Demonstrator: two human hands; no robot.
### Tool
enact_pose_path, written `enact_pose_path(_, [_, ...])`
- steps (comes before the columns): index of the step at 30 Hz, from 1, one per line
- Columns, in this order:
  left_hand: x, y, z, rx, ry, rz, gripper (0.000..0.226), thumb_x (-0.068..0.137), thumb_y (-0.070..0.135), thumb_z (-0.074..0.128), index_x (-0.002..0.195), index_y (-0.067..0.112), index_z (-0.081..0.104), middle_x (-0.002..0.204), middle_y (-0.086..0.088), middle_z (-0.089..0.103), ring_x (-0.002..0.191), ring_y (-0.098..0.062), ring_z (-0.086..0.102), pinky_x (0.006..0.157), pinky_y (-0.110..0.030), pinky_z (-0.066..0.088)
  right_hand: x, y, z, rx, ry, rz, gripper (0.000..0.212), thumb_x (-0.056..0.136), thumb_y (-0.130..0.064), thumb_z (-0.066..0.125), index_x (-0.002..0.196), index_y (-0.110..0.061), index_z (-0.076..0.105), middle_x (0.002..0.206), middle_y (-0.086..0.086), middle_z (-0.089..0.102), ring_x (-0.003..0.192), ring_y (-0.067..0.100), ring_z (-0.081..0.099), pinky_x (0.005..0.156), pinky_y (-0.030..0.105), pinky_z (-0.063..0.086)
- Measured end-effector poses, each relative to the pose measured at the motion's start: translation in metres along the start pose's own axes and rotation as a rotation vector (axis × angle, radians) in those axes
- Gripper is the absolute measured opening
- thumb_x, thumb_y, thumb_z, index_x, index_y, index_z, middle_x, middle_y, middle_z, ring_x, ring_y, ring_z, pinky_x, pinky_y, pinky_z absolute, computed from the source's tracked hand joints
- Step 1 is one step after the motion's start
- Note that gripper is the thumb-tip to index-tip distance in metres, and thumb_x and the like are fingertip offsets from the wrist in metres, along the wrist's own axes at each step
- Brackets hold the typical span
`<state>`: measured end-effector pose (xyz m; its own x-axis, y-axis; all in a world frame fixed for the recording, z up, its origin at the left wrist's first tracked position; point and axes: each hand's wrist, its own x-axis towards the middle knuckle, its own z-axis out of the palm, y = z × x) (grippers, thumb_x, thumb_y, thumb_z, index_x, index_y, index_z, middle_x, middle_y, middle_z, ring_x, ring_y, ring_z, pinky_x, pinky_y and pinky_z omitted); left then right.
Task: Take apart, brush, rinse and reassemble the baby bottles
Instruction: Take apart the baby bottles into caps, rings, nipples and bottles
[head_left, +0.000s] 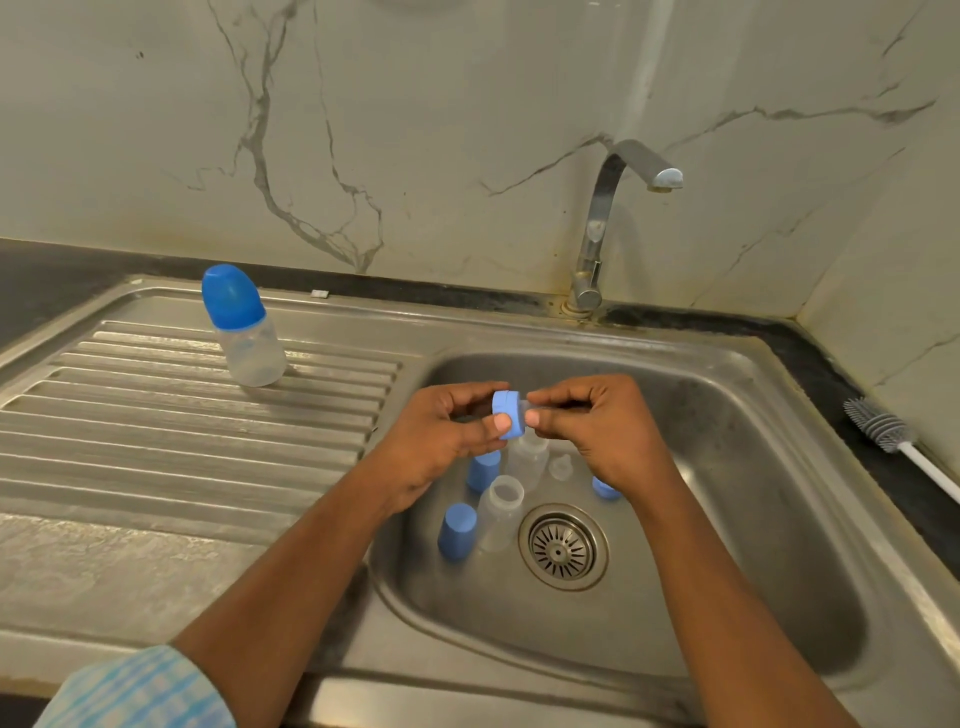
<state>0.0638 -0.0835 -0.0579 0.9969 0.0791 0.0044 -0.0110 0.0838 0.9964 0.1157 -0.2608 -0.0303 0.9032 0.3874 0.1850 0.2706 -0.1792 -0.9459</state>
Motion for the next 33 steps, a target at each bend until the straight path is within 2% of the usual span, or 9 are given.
enact_pose_path(3, [-0.002,0.000,0.002,-0.015,0.012,0.008,0.039,0.082,-0.001,0.074,0.118,0.015,0.068,0.108,-0.007,0.076,0.102,-0.024,0.072,0.084,-0.032,0.060,0.000,-0.002,0.001,-0.043,0.029,-0.025,0.026,0.075,0.005,0.078,0.074,-0.021,0.075,0.069,0.001,0.073,0.067,0.021,0.070,0.069,0.030,0.060])
enact_pose_path(8, [-0.002,-0.002,0.005,0.056,0.047,0.055,0.045,0.075,-0.002,0.080,0.111,0.022,0.072,0.107,-0.001,0.076,0.103,-0.020,0.072,0.090,-0.033,0.058,0.001,-0.004,0.002,-0.122,0.037,-0.009,0.025,0.072,0.004,0.080,0.071,-0.021,0.075,0.066,0.000,0.071,0.060,0.013,0.066,0.064,0.030,0.058])
enact_pose_path(11, [-0.002,-0.003,0.008,0.071,0.060,0.085,0.046,0.073,-0.003,0.081,0.108,0.025,0.072,0.105,-0.001,0.077,0.102,-0.021,0.072,0.091,-0.035,0.058,0.002,-0.004,0.005,-0.117,0.050,-0.004,0.024,0.074,0.005,0.078,0.071,-0.019,0.074,0.066,0.002,0.071,0.061,0.017,0.067,0.063,0.031,0.059])
enact_pose_path(15, [0.000,0.002,0.008,0.007,0.051,0.086,0.041,0.075,0.004,0.080,0.111,0.023,0.072,0.108,0.000,0.076,0.106,-0.021,0.071,0.094,-0.038,0.056,-0.001,-0.010,0.001,-0.040,0.029,-0.017,0.019,0.081,0.001,0.074,0.087,-0.017,0.077,0.082,0.004,0.074,0.076,0.016,0.072,0.071,0.025,0.060])
enact_pose_path(18, [0.002,0.003,0.009,-0.055,0.024,0.053,0.049,0.068,0.017,0.080,0.116,0.018,0.070,0.113,-0.003,0.075,0.110,-0.023,0.069,0.096,-0.041,0.055,-0.004,-0.013,-0.006,-0.008,-0.017,-0.017,0.021,0.087,-0.002,0.069,0.095,-0.021,0.075,0.095,0.004,0.072,0.083,0.012,0.072,0.073,0.020,0.058])
enact_pose_path(22, [0.001,0.003,0.012,-0.119,-0.012,0.027,0.044,0.073,0.011,0.076,0.117,0.015,0.069,0.112,-0.005,0.075,0.105,-0.022,0.071,0.085,-0.030,0.059,-0.004,-0.014,-0.008,0.029,0.108,0.025,0.022,0.080,0.004,0.075,0.096,-0.010,0.071,0.076,-0.002,0.073,0.070,0.007,0.070,0.066,0.022,0.059])
enact_pose_path(25, [-0.001,0.001,0.011,-0.065,-0.003,0.046,0.038,0.082,0.000,0.073,0.116,0.018,0.069,0.112,-0.004,0.075,0.101,-0.020,0.072,0.081,-0.027,0.059,-0.003,-0.014,-0.004,-0.004,0.136,0.036,0.022,0.077,0.003,0.078,0.090,-0.011,0.066,0.069,-0.001,0.072,0.065,0.009,0.069,0.061,0.027,0.059])
enact_pose_path(31, [-0.003,0.001,0.010,-0.002,0.039,0.073,0.045,0.071,0.013,0.081,0.113,0.025,0.071,0.112,0.001,0.074,0.106,-0.020,0.071,0.092,-0.039,0.057,-0.003,-0.014,0.001,-0.016,0.126,0.033,0.020,0.077,0.001,0.078,0.088,-0.010,0.066,0.070,0.002,0.072,0.065,0.013,0.070,0.059,0.027,0.059])
enact_pose_path(33, [-0.003,0.001,0.012,0.020,0.051,0.098,0.045,0.071,0.013,0.082,0.113,0.025,0.071,0.111,0.002,0.075,0.107,-0.018,0.070,0.092,-0.038,0.057,-0.002,-0.012,0.004,-0.013,0.141,0.032,0.020,0.077,0.003,0.077,0.084,-0.012,0.066,0.070,0.007,0.070,0.065,0.018,0.070,0.061,0.030,0.061])
